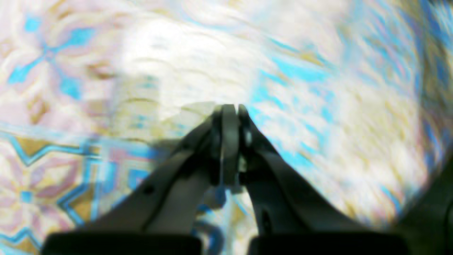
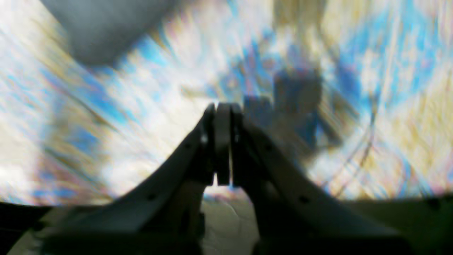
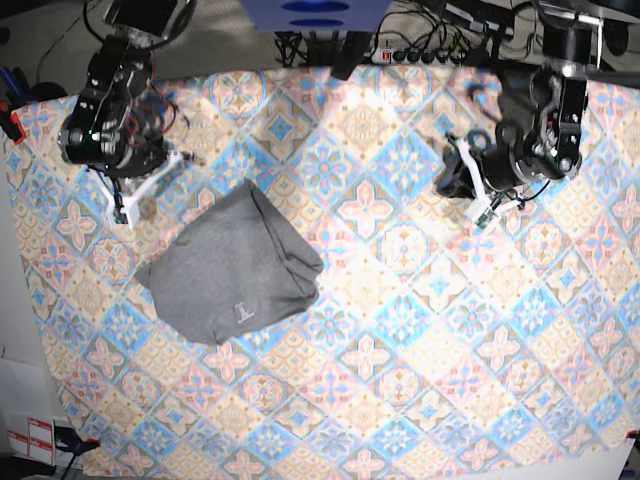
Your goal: Fold the T-shirt properly
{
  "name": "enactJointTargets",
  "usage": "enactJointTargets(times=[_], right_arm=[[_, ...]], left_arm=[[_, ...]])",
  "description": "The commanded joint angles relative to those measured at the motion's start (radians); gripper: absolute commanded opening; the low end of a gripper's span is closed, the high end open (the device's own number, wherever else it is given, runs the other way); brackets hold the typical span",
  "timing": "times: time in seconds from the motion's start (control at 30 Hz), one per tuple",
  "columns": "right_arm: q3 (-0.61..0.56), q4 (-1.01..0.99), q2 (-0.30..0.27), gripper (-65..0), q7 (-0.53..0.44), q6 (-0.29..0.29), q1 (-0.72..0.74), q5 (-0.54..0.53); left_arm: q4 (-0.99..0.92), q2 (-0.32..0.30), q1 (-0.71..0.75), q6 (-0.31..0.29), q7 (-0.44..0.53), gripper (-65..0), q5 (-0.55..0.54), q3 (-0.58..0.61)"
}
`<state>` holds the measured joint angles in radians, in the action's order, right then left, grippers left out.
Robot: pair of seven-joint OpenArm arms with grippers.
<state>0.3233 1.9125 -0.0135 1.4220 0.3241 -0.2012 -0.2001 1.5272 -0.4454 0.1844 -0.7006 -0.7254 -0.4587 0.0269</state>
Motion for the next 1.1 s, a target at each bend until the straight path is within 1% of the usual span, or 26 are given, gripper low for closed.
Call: enactJointTargets(times=[0.0,0.07,0.13,0.2,0.23,0.3,0.47,0.57,0.7,0.73,0.8,0.9,1.0,1.07], right_arm=[[0.007,0.022,-0.013,-64.8,-0.026,0.000,-0.002,-0.009],[0.012,0.026,-0.015,-64.8,-0.026,0.000,-0.044,-0.008],[0.030,0.026,-0.015,-64.8,-0.031,0.000,-0.082,-0.008],[0.058,0.026,-0.015,-64.8,-0.060,0.000,-0.123,-0.008],[0.069,0.026,-0.015,-64.8,-0.069,0.000,-0.145,-0.008],[0.096,0.026,-0.015,-64.8,-0.086,0.000,-0.185,-0.008],[0.173,0.026,-0.015,-64.8,-0.128,0.000,-0.272,-0.008],[0.196,0.026,-0.015,-64.8,-0.132,0.002,-0.314,-0.008],[0.241,0.026,-0.015,-64.8,-0.132,0.002,-0.367,-0.008],[0.248,0.026,-0.015,-64.8,-0.132,0.002,-0.378,-0.008],[0.259,0.026,-0.015,-64.8,-0.132,0.002,-0.401,-0.008],[0.264,0.026,-0.015,-64.8,-0.137,0.002,-0.444,-0.008],[0.262,0.026,-0.015,-64.8,-0.177,0.002,-0.485,-0.008],[0.259,0.025,-0.015,-64.8,-0.203,0.002,-0.511,-0.008]], left_arm=[[0.078,-0.006,0.016,0.002,0.025,-65.0,0.016,-0.018],[0.163,0.004,0.094,0.002,0.023,-65.0,0.079,-0.069],[0.213,0.038,0.154,0.002,0.028,-65.0,0.142,-0.104],[0.247,0.063,0.200,0.002,0.025,-65.0,0.199,-0.129],[0.261,0.064,0.235,0.002,0.028,-65.0,0.222,-0.135],[0.292,0.064,0.292,0.002,0.030,-65.0,0.243,-0.137],[0.335,0.067,0.396,0.002,0.031,-65.0,0.242,-0.137],[0.335,0.102,0.441,0.002,0.031,-65.0,0.248,-0.137],[0.333,0.115,0.498,0.002,0.031,-65.0,0.260,-0.132],[0.333,0.116,0.510,0.002,0.031,-65.0,0.275,-0.132],[0.332,0.144,0.536,0.002,0.031,-65.0,0.317,-0.137],[0.332,0.171,0.582,0.002,0.031,-65.0,0.413,-0.137],[0.330,0.196,0.622,0.002,0.031,-65.0,0.469,-0.138],[0.330,0.207,0.648,0.002,0.031,-65.0,0.484,-0.155]])
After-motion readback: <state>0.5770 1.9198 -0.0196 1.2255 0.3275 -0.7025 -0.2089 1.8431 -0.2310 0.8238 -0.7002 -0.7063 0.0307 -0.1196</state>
